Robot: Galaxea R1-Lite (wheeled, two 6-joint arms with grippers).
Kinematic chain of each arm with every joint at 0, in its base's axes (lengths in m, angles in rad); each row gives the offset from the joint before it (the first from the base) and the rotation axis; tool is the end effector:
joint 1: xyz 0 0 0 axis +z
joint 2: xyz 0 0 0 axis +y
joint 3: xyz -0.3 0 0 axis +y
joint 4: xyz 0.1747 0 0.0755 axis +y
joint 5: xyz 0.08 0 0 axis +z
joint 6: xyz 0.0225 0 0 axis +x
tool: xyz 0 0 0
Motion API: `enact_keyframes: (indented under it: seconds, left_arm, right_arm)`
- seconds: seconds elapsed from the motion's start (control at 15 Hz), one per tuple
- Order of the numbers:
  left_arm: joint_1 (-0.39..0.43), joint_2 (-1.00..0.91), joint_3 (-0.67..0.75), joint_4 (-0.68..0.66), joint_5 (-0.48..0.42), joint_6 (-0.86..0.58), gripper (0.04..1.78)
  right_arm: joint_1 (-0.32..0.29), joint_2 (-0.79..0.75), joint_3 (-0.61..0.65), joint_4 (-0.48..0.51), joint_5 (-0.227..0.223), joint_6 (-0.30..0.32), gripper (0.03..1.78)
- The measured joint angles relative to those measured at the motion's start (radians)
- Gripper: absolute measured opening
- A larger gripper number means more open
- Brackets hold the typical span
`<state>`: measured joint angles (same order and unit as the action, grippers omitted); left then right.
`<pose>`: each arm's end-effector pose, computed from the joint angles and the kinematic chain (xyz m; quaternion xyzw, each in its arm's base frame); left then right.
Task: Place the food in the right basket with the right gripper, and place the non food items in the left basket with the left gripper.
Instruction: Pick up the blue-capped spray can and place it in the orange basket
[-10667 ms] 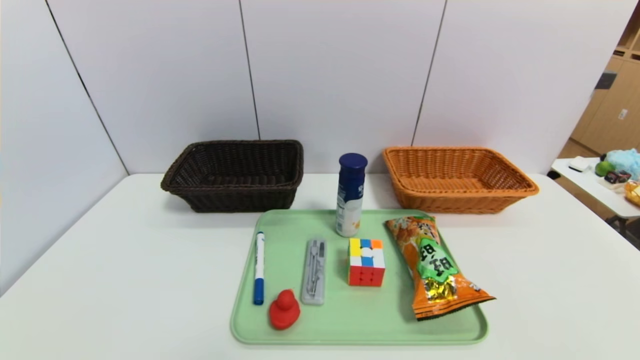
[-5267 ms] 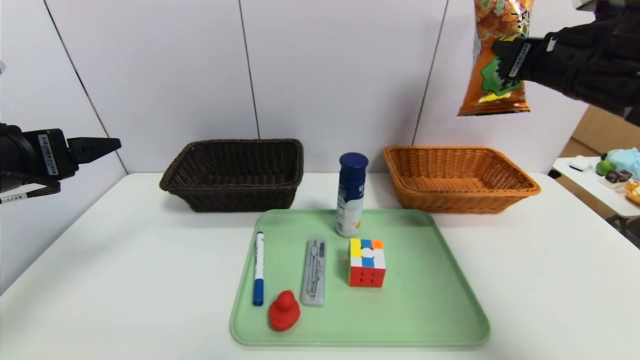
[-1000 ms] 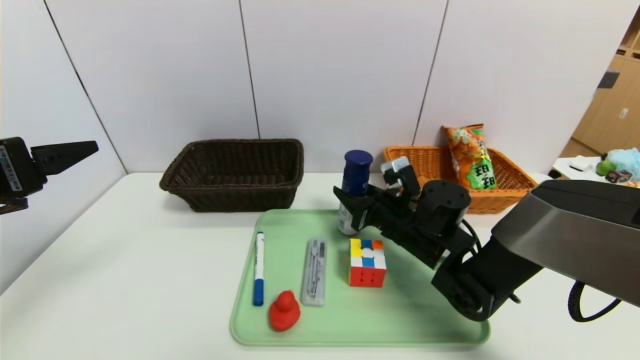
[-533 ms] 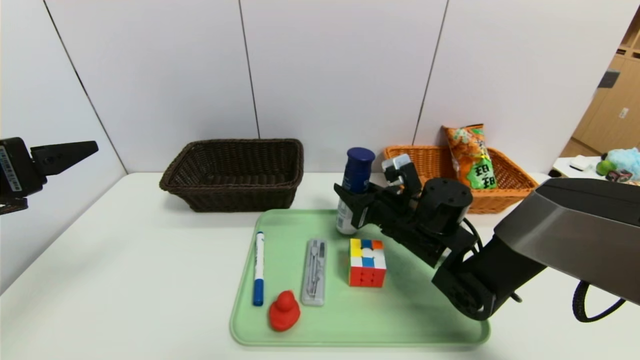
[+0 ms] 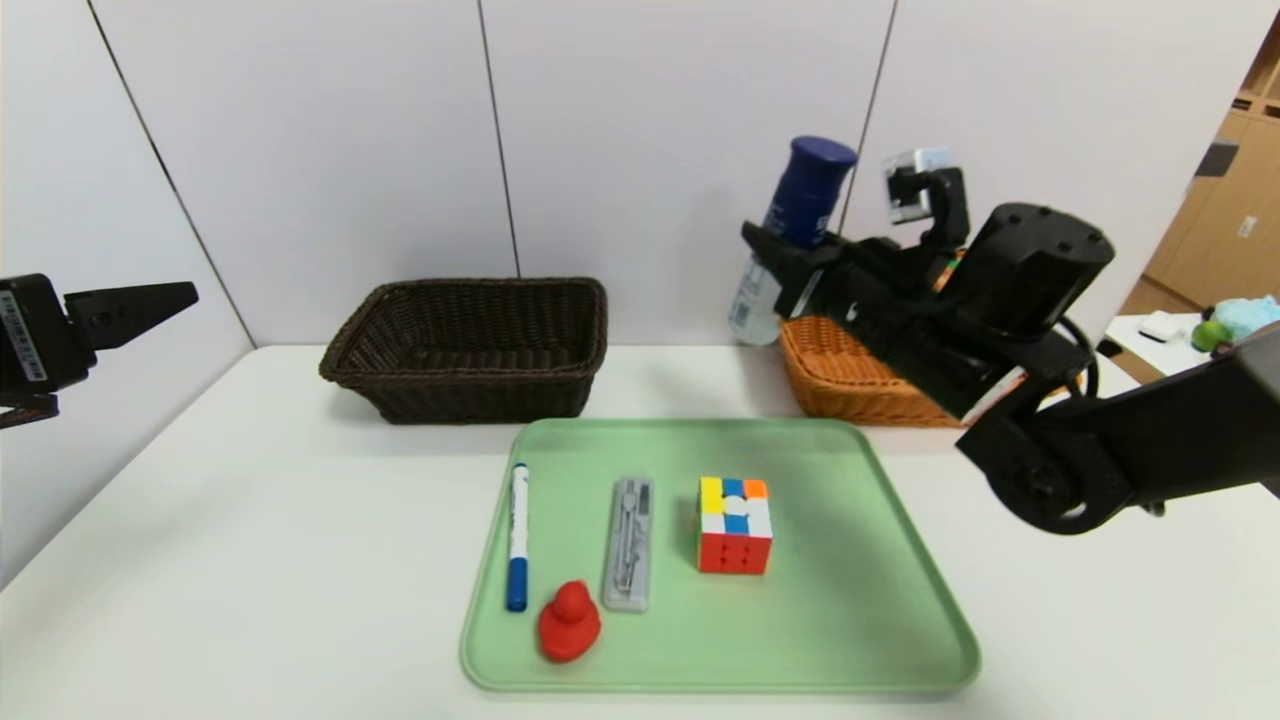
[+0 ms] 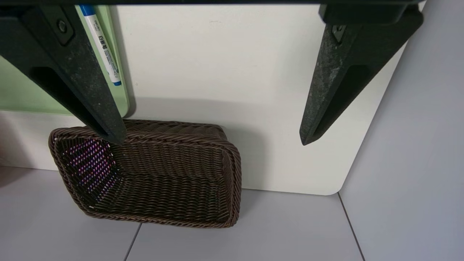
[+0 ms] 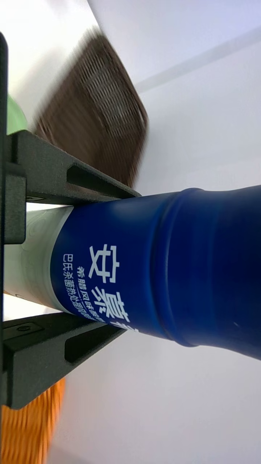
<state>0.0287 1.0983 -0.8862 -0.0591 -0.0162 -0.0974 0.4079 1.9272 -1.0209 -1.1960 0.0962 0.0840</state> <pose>0.1514 0.0040 0.2885 -0.0503 0.0760 0.0099 0.9958 0.3388 0.1487 0.2194 0.0626 -0.1321 0.2525 0.9565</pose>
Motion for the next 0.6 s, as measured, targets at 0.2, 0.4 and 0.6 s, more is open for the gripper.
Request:
enact_keyframes:
  seconds: [0.2,0.4,0.6]
  left_arm:
    - [0.000,-0.004,0.002,0.000,-0.001,0.000,1.69]
    - [0.000,-0.006,0.002,0.000,-0.001,0.000,1.69]
    - [0.001,-0.008,0.003,0.000,0.000,0.000,1.69]
  right_arm:
    - [-0.161,-0.044,-0.074,0.129,0.000,-0.014,0.80]
    - [-0.271,-0.057,-0.097,0.245,-0.002,-0.080,0.80]
    - [-0.283,-0.034,-0.077,0.238,0.000,-0.082,0.80]
